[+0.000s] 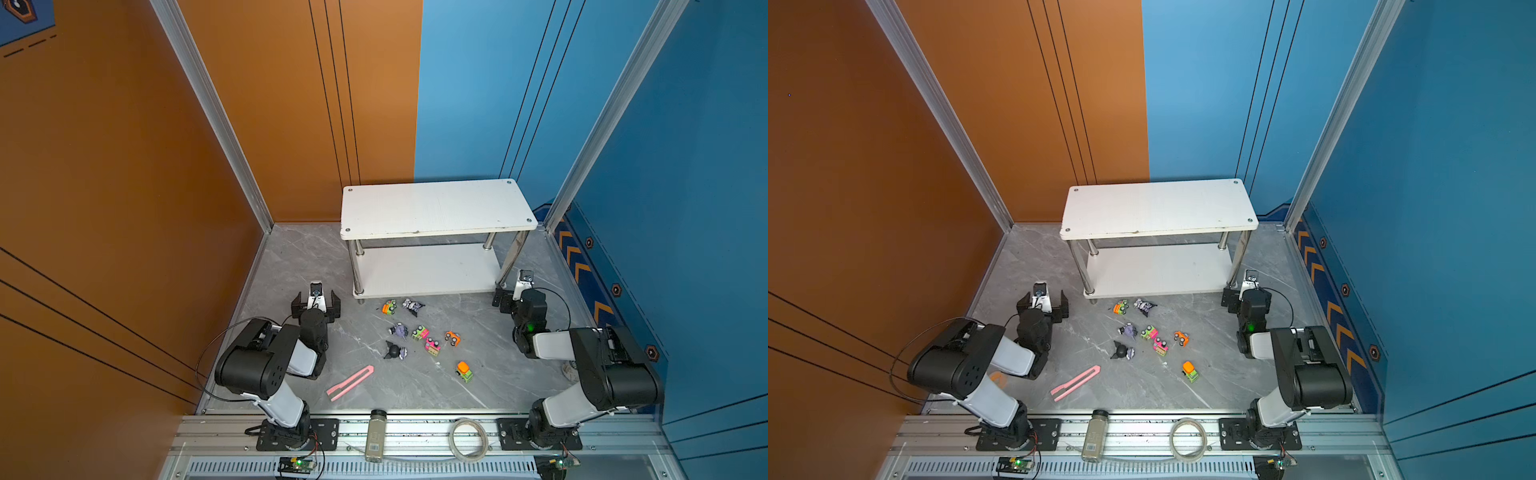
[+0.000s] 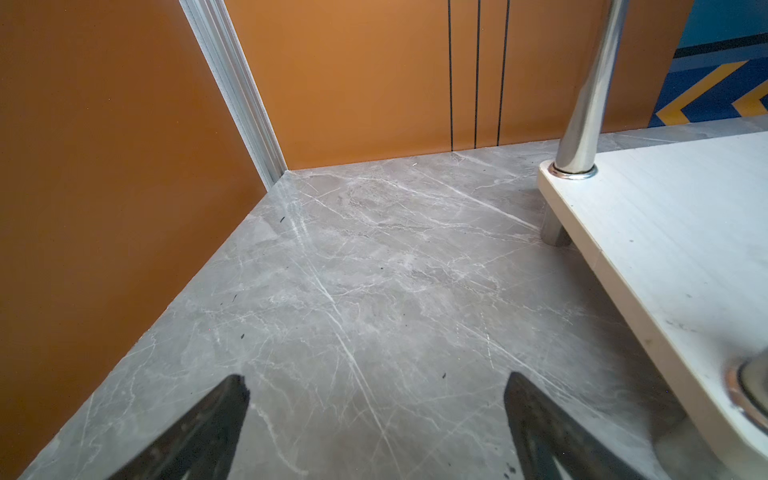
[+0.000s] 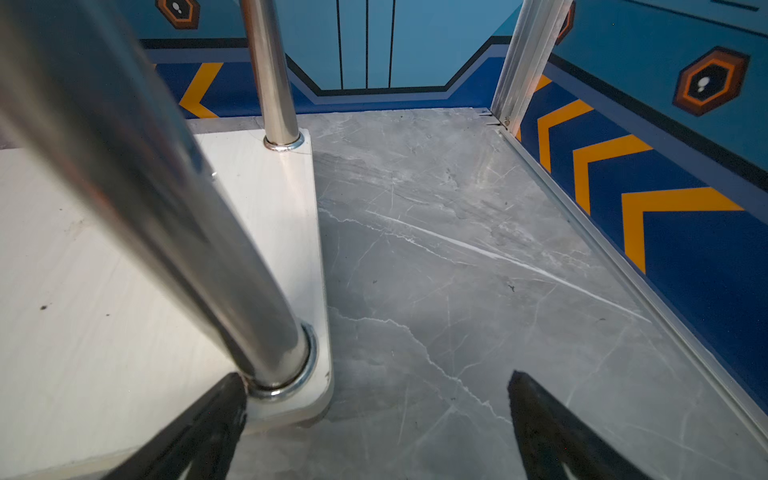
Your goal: Place and organize the plastic toys onto the shelf
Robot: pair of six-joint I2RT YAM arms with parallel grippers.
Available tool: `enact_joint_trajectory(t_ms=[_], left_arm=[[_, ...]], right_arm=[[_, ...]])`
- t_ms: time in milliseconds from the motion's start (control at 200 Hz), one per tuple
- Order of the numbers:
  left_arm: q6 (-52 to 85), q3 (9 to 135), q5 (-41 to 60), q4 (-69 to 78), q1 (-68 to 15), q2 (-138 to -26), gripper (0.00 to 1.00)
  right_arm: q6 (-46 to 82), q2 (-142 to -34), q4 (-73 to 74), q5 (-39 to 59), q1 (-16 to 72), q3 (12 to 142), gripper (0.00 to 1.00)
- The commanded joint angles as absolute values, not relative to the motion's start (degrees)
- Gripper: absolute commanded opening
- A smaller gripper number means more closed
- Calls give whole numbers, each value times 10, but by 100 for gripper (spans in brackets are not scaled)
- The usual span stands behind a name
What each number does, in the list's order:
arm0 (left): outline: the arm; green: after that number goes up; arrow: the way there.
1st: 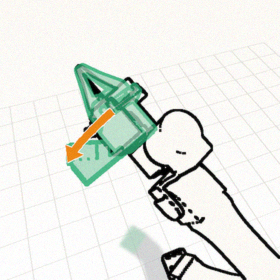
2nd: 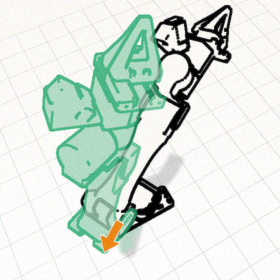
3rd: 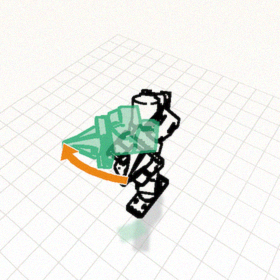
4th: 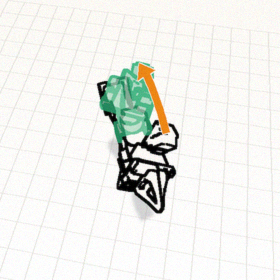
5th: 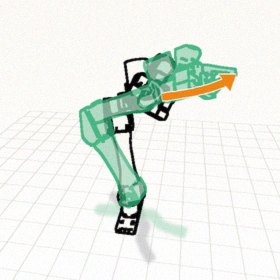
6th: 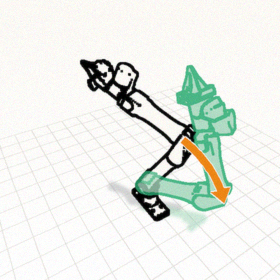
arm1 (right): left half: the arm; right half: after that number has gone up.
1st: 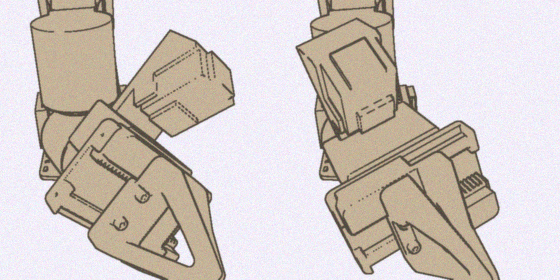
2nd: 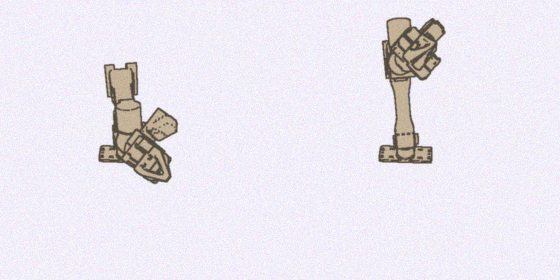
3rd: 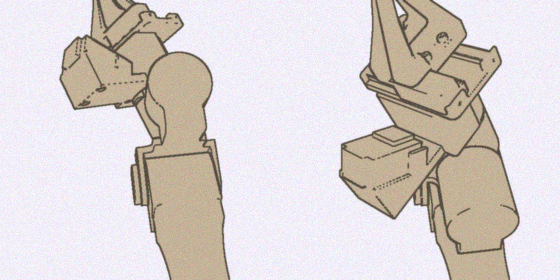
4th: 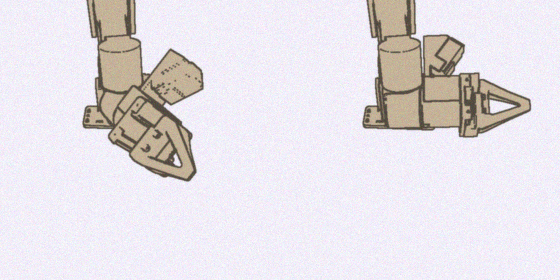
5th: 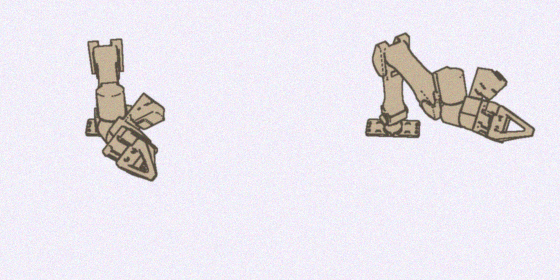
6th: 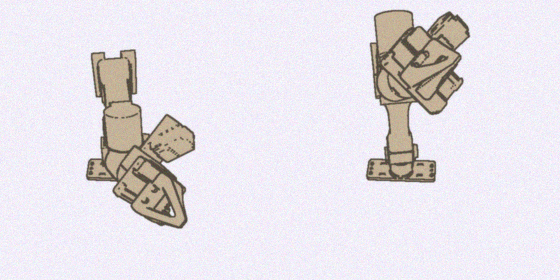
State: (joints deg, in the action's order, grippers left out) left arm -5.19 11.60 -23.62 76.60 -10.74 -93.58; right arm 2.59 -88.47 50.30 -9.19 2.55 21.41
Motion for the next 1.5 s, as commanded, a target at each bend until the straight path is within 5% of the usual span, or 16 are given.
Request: enact_joint_trajectory(t_ms=[0,275,375,431,986,1257,1422,1492], left_arm=[[-64,117,-245,780,-106,-933,98],[-62,125,-241,765,-103,-933,98],[-25,189,-244,602,-79,-906,98],[9,214,-143,529,-29,-893,98],[-9,206,-112,546,-32,-888,98],[-135,156,-281,536,-198,-729,98],[-88,173,-360,499,-264,-673,98],[-4,186,-484,457,-296,-642,98]], right_arm=[[31,-877,486,-89,20,223,100],[32,-877,486,-89,20,223,100],[31,-877,487,-90,20,223,100],[31,-877,488,-91,22,222,100],[32,-876,492,-92,21,222,100],[29,-633,244,-213,91,243,100],[68,-481,84,-304,161,248,100],[80,-437,44,-331,192,247,100]])
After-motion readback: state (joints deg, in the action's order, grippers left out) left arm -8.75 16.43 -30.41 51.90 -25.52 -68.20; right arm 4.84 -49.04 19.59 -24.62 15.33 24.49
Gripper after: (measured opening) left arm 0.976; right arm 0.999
